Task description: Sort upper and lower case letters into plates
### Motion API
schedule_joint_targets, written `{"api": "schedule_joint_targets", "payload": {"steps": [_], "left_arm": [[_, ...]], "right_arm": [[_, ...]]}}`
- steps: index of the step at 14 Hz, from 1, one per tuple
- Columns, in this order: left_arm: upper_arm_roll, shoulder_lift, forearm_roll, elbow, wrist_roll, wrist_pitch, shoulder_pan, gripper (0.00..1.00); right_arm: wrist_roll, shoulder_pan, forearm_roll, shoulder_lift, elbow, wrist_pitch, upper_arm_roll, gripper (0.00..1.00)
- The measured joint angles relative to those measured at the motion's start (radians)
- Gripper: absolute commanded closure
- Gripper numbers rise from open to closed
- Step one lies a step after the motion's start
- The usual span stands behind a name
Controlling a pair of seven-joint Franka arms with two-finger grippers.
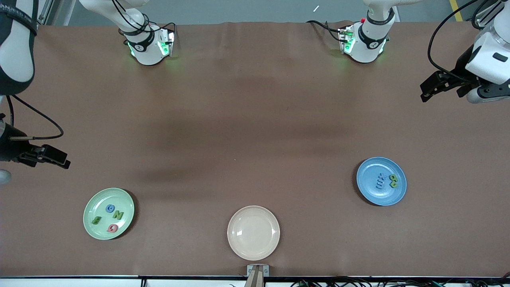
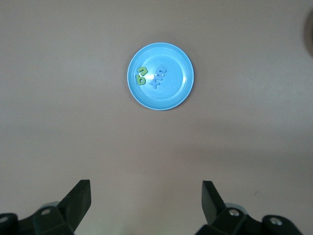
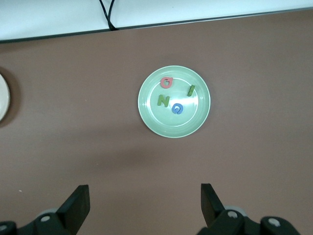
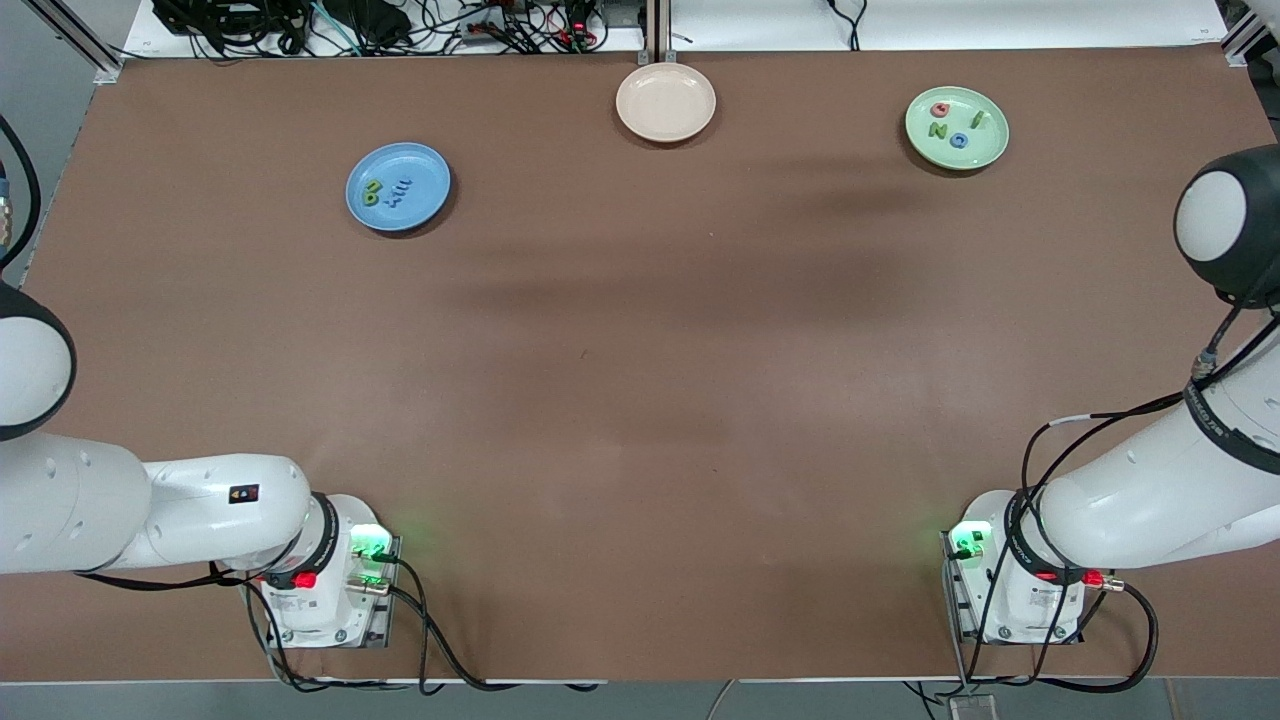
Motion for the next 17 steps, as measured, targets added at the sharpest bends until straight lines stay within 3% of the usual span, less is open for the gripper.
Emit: {"api": "schedule_joint_targets", "payload": {"steps": [5, 9, 13, 17], "left_arm": [[0.003, 0.000, -0.001, -0.001, 0.000, 0.000, 0.004, 0.00], [0.012, 0.000, -0.001, 0.000, 0.011, 0.000, 0.022, 0.00], [0.012, 0.000, -0.001, 0.003, 0.023, -0.016, 0.026, 0.00], [0.012, 0.000, -0.001, 0.021, 0.025, -0.055, 0.029, 0.00]], "right_arm": [[0.090, -0.054, -0.082, -0.134, -0.060, -0.050, 0.126, 0.00], [0.098, -0.054, -0.087, -0.248, -0.153, -0.064, 0.137, 0.00], [0.098, -0.060, -0.087, -0.261, -0.171, -0.059, 0.141, 0.00], [0.058, -0.132, -0.087, -0.263, -0.172, -0.061, 0.181, 0.00]]}}
